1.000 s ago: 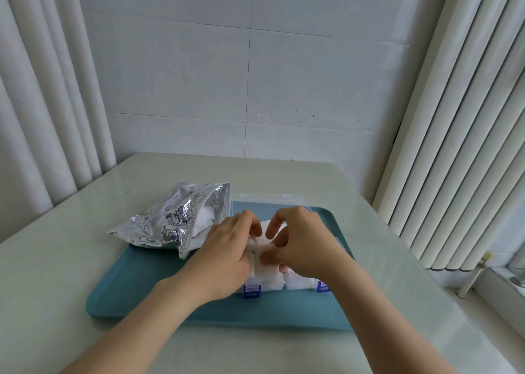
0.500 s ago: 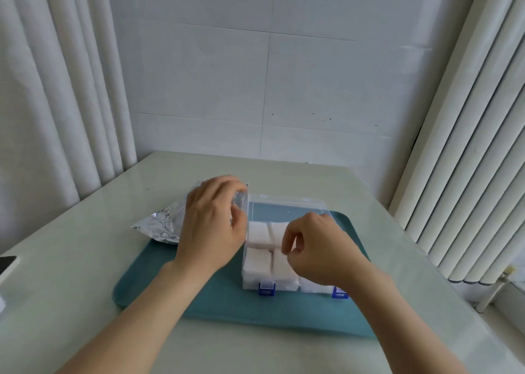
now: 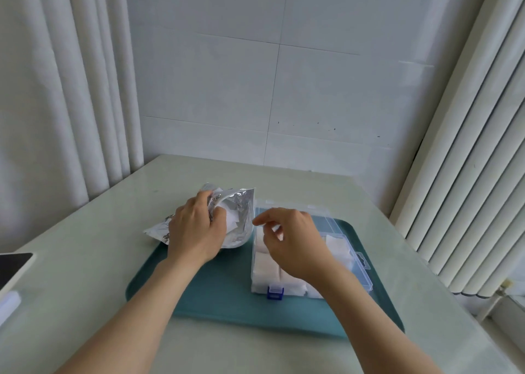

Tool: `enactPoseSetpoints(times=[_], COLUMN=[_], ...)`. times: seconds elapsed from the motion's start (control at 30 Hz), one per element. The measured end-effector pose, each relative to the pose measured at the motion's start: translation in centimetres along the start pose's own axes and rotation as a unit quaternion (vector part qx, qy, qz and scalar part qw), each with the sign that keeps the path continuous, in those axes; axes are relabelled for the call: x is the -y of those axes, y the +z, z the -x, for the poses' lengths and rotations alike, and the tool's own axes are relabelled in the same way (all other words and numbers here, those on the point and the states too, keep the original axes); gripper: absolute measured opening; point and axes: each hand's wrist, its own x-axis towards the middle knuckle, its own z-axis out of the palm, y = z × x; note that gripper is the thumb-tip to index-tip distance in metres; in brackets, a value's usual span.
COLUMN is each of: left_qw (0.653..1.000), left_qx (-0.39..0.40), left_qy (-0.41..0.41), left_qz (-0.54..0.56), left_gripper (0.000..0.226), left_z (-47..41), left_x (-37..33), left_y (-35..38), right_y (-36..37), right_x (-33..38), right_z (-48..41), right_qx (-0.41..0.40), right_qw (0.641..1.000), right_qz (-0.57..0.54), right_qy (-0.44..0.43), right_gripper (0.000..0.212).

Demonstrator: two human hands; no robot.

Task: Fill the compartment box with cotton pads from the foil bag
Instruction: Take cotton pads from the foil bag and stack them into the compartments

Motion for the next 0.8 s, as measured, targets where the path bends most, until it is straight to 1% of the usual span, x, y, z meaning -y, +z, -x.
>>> enactPoseSetpoints(times=[0.07, 0.13, 0.17, 0.2, 0.23, 0.3, 0.37, 0.43, 0.5, 0.6, 0.7, 0.73, 0.77, 0.8], left_qw=[1.0, 0.999, 0.999, 0.999, 0.999, 0.998, 0.998, 0.997, 0.997, 0.996, 0.996, 0.996, 0.996, 0.996], left_qx=[-0.009, -0.015, -0.019, -0.024, -0.029, -0.041, -0.051, -0.059, -0.068, -0.078, -0.082, -0.084, -0.086, -0.087], left_qy=[-0.006, -0.008, -0.009, -0.01, -0.013, -0.018, -0.023, -0.021, -0.02, -0.017, -0.02, -0.019, -0.018, -0.015], left_qz=[0.015, 0.032, 0.037, 0.038, 0.035, 0.033, 0.036, 0.036, 0.032, 0.029, 0.032, 0.03, 0.027, 0.024], left_gripper=[0.049, 0.052, 0.056, 0.058, 0.054, 0.039, 0.03, 0.026, 0.028, 0.029, 0.029, 0.029, 0.029, 0.029], left_z=[-0.1, -0.3, -0.4, -0.5, -0.6, -0.8, -0.9, -1.0, -1.0, -1.0, -1.0, -1.0, -1.0, -1.0], left_x=[0.3, 0.4, 0.6, 0.6, 0.7, 0.9, 0.9, 0.9, 0.8, 0.8, 0.8, 0.8, 0.8, 0.8], left_y=[0.2, 0.2, 0.1, 0.2, 0.2, 0.4, 0.4, 0.6, 0.7, 0.8, 0.8, 0.8, 0.8, 0.8], right_y=[1.1, 2.1, 2.8, 3.4, 3.8, 4.9, 5.8, 6.6, 7.0, 7.2, 7.1, 7.0, 6.9, 6.8], right_x=[0.9, 1.8, 2.2, 2.5, 2.9, 3.3, 3.4, 3.1, 2.7, 2.4, 2.4, 2.4, 2.3, 2.2], right_z=[-1.4, -2.9, -3.8, -4.7, -5.5, -7.0, -8.2, -9.3, -10.1, -10.5, -10.3, -10.2, -10.1, -9.9], right_qx=[0.012, 0.042, 0.057, 0.068, 0.072, 0.062, 0.059, 0.062, 0.062, 0.059, 0.058, 0.053, 0.047, 0.033], right_qw=[1.0, 0.999, 0.998, 0.997, 0.997, 0.996, 0.995, 0.993, 0.991, 0.99, 0.992, 0.992, 0.992, 0.994], right_qz=[0.001, 0.012, 0.018, 0.024, 0.028, 0.026, 0.033, 0.044, 0.048, 0.028, 0.012, 0.005, 0.002, 0.007], right_qy=[-0.017, -0.02, -0.012, 0.005, 0.025, 0.055, 0.073, 0.091, 0.109, 0.121, 0.113, 0.113, 0.114, 0.105], right_gripper=[0.036, 0.033, 0.028, 0.018, 0.014, 0.027, 0.031, 0.033, 0.031, 0.018, 0.005, 0.01, 0.02, 0.022])
